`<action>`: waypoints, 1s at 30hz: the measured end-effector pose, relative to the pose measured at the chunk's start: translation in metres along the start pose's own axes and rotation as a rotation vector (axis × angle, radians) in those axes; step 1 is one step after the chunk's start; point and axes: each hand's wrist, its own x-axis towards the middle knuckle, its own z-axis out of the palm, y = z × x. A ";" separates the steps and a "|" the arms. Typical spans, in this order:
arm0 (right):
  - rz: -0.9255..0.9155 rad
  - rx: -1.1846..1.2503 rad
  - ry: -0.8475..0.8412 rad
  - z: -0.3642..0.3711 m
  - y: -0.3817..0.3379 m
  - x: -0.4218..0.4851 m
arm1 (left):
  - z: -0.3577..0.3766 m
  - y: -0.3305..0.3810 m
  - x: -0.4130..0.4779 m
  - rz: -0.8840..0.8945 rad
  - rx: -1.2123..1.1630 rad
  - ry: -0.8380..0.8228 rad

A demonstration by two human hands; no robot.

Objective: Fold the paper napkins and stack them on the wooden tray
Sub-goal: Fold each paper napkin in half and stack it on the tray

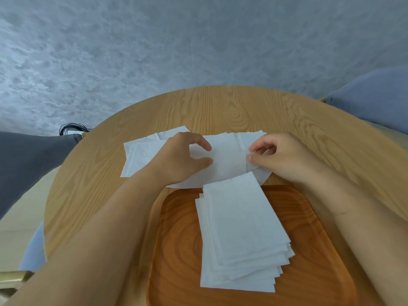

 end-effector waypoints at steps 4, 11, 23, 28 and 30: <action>-0.017 -0.127 -0.009 0.001 0.002 0.000 | 0.005 -0.001 -0.001 -0.012 0.048 -0.042; -0.078 -0.242 0.004 0.011 -0.005 0.001 | 0.003 -0.001 0.001 -0.005 0.060 -0.020; -0.102 -0.003 -0.042 0.018 -0.004 0.006 | 0.008 -0.005 0.004 -0.013 0.055 -0.036; -0.095 -0.110 0.012 0.017 -0.003 0.007 | 0.008 -0.003 0.004 -0.003 0.070 -0.049; -0.067 -0.195 0.001 0.016 -0.002 0.007 | 0.007 -0.002 0.004 0.002 0.071 -0.043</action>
